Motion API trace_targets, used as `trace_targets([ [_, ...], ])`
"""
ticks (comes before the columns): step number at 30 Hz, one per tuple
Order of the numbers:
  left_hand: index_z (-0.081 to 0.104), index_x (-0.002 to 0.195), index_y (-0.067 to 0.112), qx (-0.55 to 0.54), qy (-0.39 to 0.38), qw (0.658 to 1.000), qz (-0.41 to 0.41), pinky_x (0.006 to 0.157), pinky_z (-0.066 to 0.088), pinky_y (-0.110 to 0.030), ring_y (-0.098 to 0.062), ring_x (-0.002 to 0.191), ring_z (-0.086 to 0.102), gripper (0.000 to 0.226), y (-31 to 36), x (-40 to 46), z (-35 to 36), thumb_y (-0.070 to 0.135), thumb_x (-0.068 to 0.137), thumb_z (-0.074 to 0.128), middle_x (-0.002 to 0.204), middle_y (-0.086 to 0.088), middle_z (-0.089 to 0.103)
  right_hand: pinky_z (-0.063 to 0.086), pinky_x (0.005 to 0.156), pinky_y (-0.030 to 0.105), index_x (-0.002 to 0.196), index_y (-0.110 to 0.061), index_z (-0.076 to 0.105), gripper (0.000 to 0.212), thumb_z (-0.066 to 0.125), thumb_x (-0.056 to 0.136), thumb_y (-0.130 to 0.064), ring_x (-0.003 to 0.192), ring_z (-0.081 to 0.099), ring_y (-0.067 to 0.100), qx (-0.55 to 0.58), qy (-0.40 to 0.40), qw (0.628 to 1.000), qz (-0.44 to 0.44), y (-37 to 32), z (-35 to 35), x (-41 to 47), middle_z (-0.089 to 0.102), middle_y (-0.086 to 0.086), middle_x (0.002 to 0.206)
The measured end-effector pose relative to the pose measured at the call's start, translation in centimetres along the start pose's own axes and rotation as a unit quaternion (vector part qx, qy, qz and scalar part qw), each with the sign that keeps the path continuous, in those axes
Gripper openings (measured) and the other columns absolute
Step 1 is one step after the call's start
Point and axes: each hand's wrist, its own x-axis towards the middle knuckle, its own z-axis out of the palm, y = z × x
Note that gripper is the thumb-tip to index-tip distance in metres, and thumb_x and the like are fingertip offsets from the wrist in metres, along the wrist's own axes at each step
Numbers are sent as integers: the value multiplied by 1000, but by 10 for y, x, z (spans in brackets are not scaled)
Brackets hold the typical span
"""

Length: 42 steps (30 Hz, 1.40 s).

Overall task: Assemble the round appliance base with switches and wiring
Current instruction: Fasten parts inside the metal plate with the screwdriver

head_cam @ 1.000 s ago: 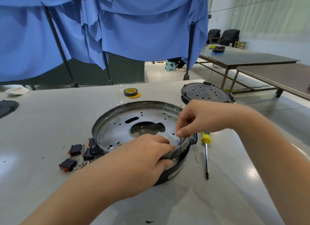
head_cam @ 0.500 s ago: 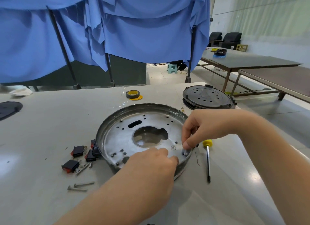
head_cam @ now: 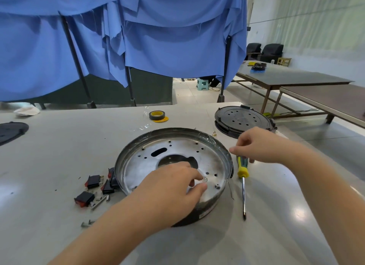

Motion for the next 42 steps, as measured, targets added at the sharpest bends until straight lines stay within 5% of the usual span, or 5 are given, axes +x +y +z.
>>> trace_targets([
  [8, 54, 122, 38, 2, -12, 999, 47, 80, 38, -20, 6, 100, 42, 66, 8, -1, 10, 81, 73, 44, 109, 23, 49, 58, 71, 44, 98, -11, 40, 58, 69, 75, -57, 76, 68, 29, 16, 84, 978, 189, 15, 52, 1, 61, 8, 85],
  [15, 51, 113, 26, 88, 25, 992, 81, 75, 38, -24, -10, 99, 41, 24, 10, -9, 22, 38, 92, 51, 107, 11, 43, 57, 61, 39, 141, -13, 26, 73, 66, 82, -27, 77, 60, 27, 191, 88, 956, 204, 19, 47, 0, 48, 11, 98],
  [26, 65, 108, 32, -43, -113, 993, 0, 72, 44, -15, 4, 84, 54, 52, -1, 3, -10, 72, 84, 44, 96, 16, 57, 57, 53, 27, 137, -18, 38, 51, 59, 91, -10, 60, 71, 20, 623, 159, 766, -1, -11, 0, -14, 68, 16, 86],
  [32, 70, 105, 31, -79, -114, 990, -30, 51, 38, -4, 13, 63, 55, 17, -3, 37, -19, 34, 92, 59, 79, 24, 58, 60, 74, 37, 131, -11, 46, 40, 56, 92, -10, 86, 73, 27, 522, 76, 843, -105, -37, -37, -12, 75, 10, 91],
  [42, 60, 73, 33, -54, -70, 996, -8, 53, 34, -14, 1, 67, 53, 17, 5, 53, 8, 42, 86, 65, 77, 14, 61, 60, 69, 32, 125, -17, 50, 36, 57, 91, -5, 84, 73, 22, 376, 65, 903, -198, -46, -51, -21, 75, 8, 92],
])
